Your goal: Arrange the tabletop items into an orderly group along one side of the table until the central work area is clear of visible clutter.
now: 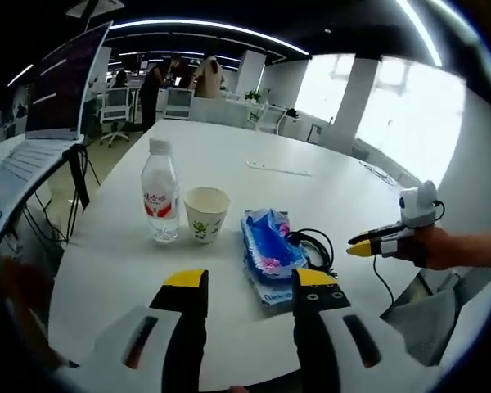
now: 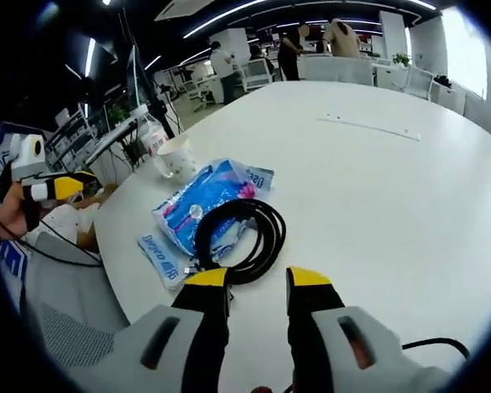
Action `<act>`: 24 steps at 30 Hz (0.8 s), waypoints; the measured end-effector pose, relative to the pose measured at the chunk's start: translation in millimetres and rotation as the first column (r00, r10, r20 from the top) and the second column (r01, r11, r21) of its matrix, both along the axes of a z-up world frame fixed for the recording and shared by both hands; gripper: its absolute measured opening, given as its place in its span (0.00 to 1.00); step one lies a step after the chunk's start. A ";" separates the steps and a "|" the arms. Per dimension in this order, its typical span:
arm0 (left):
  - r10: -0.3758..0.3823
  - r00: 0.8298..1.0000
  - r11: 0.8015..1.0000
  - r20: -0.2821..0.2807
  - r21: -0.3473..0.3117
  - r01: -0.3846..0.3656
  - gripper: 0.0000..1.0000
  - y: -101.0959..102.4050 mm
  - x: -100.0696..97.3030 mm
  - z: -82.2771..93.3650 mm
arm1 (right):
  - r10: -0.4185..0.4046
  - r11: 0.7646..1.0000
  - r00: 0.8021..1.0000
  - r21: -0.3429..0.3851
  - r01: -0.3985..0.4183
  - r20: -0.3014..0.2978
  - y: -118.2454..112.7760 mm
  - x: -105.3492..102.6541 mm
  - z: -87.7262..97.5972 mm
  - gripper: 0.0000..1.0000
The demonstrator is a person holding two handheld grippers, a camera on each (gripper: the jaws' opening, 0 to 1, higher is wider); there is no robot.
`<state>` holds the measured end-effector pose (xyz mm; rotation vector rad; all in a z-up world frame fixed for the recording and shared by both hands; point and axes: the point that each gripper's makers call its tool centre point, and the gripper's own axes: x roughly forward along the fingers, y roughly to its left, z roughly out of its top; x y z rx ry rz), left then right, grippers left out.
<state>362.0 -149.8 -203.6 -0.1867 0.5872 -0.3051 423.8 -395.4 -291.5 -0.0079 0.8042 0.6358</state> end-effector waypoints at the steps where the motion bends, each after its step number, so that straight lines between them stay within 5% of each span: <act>1: 0.002 1.000 1.000 0.002 0.001 -0.002 0.40 1.4 1.2 1.2 | -0.004 1.000 1.000 0.001 0.004 -0.002 0.6 2.3 -1.2 0.28; 7: 0.012 1.000 1.000 0.020 0.006 -0.012 0.42 8.6 5.0 12.7 | -0.011 1.000 1.000 -0.020 0.011 -0.019 6.4 13.8 -9.3 0.38; 24: 0.036 0.999 0.999 0.028 -0.010 -0.036 0.45 10.7 -1.1 18.7 | -0.025 1.000 0.997 -0.008 0.025 -0.073 24.9 34.4 -30.0 0.34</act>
